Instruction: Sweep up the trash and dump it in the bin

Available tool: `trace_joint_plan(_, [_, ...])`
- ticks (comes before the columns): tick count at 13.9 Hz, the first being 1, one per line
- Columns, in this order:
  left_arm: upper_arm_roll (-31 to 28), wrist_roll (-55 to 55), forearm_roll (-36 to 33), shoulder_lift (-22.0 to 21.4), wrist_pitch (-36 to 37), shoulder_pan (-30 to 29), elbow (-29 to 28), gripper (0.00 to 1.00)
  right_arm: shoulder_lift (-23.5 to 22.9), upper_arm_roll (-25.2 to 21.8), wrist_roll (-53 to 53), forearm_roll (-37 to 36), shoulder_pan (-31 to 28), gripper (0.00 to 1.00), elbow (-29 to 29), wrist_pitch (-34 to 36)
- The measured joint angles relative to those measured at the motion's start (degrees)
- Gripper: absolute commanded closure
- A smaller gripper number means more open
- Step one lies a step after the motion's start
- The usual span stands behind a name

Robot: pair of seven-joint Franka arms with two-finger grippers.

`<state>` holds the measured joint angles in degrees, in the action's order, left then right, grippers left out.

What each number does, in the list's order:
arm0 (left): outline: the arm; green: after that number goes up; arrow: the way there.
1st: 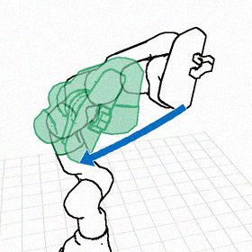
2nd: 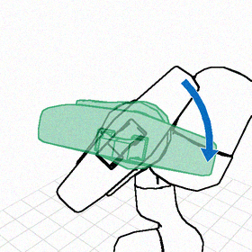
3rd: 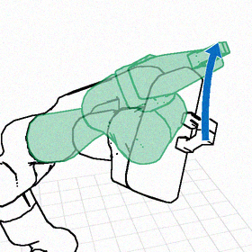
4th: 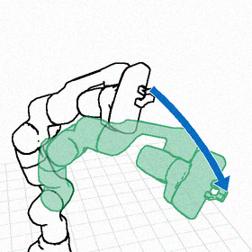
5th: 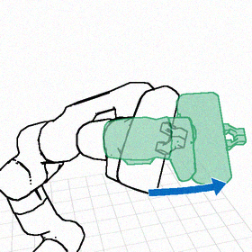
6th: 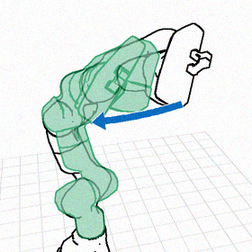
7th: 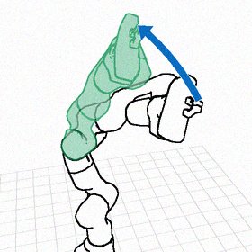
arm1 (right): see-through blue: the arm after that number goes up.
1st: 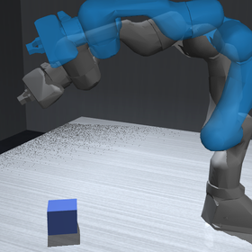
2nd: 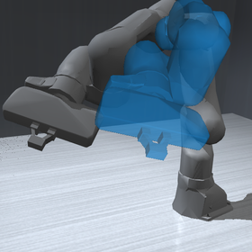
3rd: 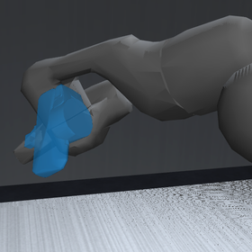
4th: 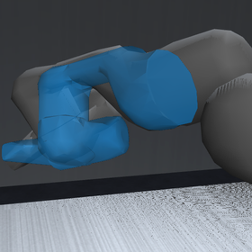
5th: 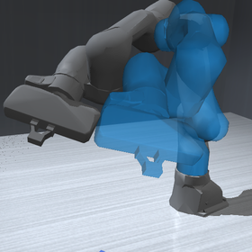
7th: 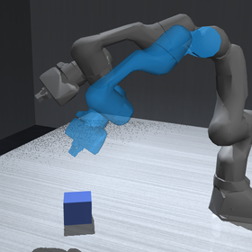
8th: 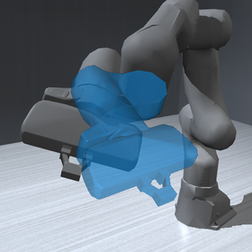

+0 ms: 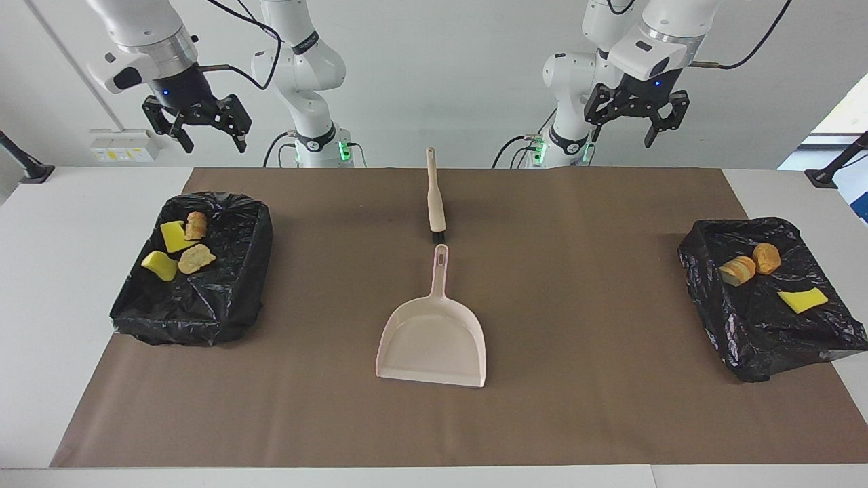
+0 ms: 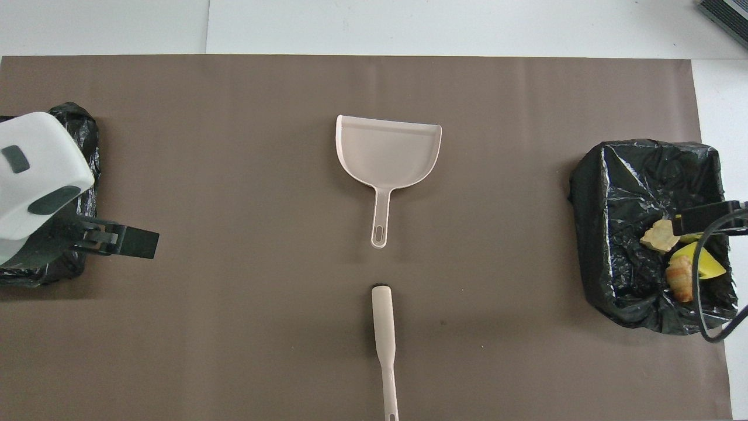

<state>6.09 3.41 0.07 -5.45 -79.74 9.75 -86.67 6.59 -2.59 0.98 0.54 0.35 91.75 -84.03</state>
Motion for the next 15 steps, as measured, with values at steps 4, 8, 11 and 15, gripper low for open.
trace_joint_plan(4, [0.29, -0.42, 0.08, 4.09, 3.09, -0.38, 6.01, 0.00, 0.30, 0.03, 0.00, -0.01, 0.05, 0.00, -0.01, 1.04])
trace_joint_plan(8, [0.37, -0.59, 0.17, 4.47, 3.03, -0.38, 6.90, 0.00, 0.54, 0.09, 0.00, -0.01, 0.08, 0.00, 0.30, 1.05])
trace_joint_plan(11, [0.15, -0.59, 0.17, 4.29, 2.88, -0.38, 6.90, 0.00, 0.54, -0.07, 0.00, -0.03, 0.00, 0.00, 0.44, 1.03])
trace_joint_plan(15, [-0.24, -0.58, 0.17, 4.27, 2.25, -0.39, 6.90, 0.00, 0.55, -0.64, 0.00, -0.04, -0.09, 0.00, 0.48, 0.97])
